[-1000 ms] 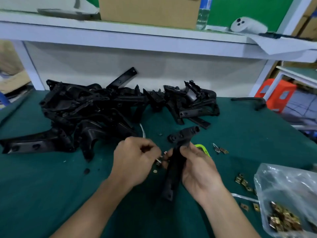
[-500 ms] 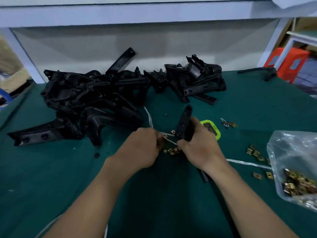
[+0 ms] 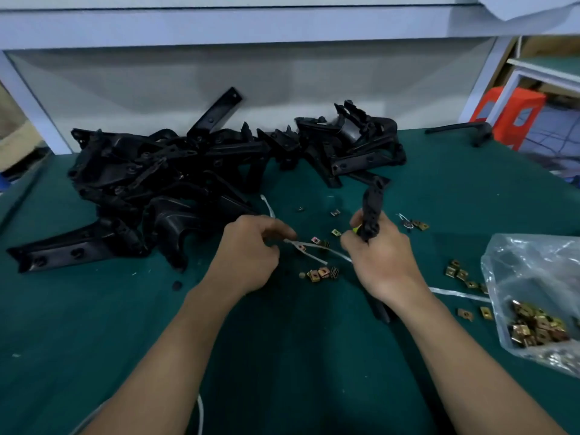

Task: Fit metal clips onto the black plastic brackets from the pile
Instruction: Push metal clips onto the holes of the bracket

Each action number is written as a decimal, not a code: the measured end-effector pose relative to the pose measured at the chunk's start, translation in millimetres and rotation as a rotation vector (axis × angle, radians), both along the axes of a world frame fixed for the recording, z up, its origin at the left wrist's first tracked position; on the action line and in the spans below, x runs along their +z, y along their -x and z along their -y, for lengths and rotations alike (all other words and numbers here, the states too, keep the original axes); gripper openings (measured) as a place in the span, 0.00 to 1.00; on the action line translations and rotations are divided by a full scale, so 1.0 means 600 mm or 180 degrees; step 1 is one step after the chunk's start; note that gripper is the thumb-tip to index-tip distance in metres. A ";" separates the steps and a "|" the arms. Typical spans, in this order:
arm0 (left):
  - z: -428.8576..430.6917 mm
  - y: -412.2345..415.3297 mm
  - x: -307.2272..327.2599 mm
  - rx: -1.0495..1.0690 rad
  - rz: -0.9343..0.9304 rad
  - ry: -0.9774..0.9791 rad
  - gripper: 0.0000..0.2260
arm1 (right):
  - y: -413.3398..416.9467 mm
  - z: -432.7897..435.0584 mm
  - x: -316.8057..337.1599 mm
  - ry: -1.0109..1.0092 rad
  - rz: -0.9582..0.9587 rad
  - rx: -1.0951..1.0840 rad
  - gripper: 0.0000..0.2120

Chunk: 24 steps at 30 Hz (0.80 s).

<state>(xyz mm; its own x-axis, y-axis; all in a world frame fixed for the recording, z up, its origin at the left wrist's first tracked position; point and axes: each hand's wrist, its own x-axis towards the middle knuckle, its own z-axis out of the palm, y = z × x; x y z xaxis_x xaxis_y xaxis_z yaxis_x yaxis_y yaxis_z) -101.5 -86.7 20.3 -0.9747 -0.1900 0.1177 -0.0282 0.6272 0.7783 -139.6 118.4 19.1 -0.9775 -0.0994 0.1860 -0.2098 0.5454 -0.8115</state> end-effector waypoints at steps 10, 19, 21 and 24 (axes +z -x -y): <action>-0.066 0.003 -0.055 -0.0756 -0.0030 0.1076 0.23 | 0.070 -0.106 0.015 -0.1727 0.0109 -0.1442 0.10; -0.055 0.002 -0.051 -0.0186 -0.0552 0.0829 0.08 | 0.152 -0.105 0.001 -0.1648 0.0726 -0.1540 0.19; -0.054 0.003 -0.054 -0.0109 -0.0579 0.0813 0.04 | 0.161 -0.101 0.005 -0.1493 0.0914 -0.1575 0.20; -0.053 0.003 -0.055 -0.0017 -0.0643 0.0742 0.06 | 0.156 -0.093 0.013 -0.1114 0.1040 -0.1409 0.14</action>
